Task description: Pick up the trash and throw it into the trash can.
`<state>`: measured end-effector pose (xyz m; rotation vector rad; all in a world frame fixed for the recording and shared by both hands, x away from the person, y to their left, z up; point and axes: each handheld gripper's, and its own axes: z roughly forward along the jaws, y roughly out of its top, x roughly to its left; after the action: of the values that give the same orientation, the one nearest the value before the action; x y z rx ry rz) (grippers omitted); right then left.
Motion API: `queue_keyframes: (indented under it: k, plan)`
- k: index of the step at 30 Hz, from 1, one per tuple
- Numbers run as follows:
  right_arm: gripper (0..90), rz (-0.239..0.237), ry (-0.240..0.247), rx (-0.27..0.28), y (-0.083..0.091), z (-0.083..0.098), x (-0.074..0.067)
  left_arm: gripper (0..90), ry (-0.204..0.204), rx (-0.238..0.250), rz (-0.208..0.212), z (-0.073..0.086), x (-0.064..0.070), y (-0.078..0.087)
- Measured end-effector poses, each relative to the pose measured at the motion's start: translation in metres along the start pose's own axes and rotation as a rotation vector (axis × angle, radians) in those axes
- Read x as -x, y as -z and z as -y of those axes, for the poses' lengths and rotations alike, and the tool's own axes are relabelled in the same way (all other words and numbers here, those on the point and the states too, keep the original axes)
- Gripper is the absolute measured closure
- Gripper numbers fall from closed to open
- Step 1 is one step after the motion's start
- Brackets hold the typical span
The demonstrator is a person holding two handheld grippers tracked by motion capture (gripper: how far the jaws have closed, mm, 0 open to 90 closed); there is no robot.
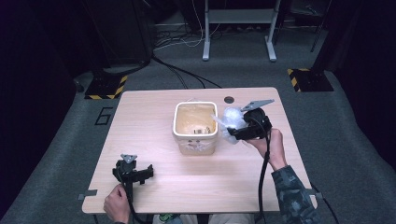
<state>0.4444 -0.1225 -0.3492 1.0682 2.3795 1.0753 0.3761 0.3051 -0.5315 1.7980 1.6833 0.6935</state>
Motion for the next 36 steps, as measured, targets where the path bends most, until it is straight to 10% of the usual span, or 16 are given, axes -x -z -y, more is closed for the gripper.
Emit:
queue_keyframes:
  k: [36]
  plan:
    - [33.7, -0.024, 0.11, 0.024, -0.017, -0.059, -0.024, 0.0, 0.0, 0.0, 0.0, 0.0, 0.0, 0.0]
